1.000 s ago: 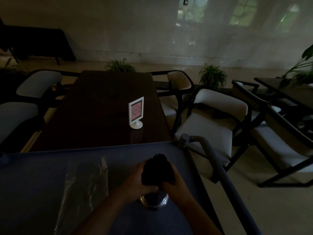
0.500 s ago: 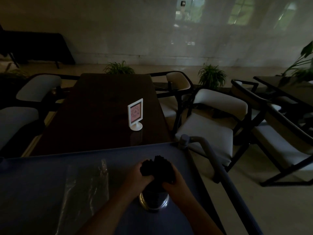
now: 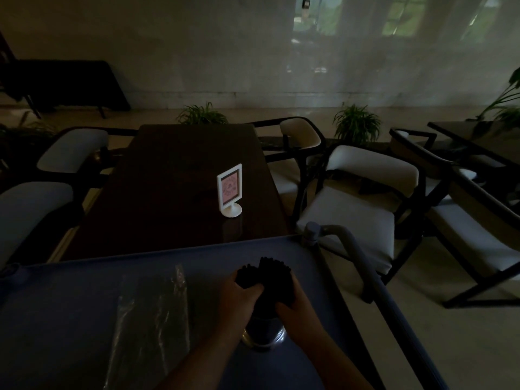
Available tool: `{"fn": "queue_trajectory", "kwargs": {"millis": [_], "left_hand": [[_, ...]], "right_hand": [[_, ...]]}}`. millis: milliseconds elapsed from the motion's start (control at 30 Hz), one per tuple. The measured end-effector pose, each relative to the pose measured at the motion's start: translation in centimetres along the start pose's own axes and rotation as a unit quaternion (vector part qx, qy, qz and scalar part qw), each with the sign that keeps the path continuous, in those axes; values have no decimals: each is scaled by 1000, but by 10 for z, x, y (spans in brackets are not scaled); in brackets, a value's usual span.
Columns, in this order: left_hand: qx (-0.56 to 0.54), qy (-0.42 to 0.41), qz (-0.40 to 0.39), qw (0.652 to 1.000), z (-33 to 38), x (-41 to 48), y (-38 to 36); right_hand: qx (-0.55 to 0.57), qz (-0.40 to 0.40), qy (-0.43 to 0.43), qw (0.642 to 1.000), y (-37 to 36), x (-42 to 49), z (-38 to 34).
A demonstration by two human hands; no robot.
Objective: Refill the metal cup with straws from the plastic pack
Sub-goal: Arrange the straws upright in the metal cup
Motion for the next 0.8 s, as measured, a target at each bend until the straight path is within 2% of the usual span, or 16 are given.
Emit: {"fn": "queue_trajectory", "kwargs": {"millis": [133,333,433,567,800], "left_hand": [[4,-2,4,1000,-3,-2,2],[-10,-11,-30,999,0,0,4],[-27,-16,-13,999,4,-4,2],[-42,-38,21,998,19,-5,1],[-65,-108,-5,992,72,1,12]], "right_hand": [[3,-8,4,1000,1,-1,1],[-12,4,31,999,0,-6,-5],[-6,3,25,1000,0,-8,-5],[-5,-2,-4,1000,5,-9,-3],[-46,-17,-9,999,13,-17,-16]]}}
Point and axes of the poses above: each hand's wrist, its own x-axis towards the middle knuckle, its own y-axis out of the back of the hand, z = x × y, the point moved 1 cm from there along x, towards the middle knuckle, and after that the axes turned 15 degrees about -y, right-handed, at the moved point
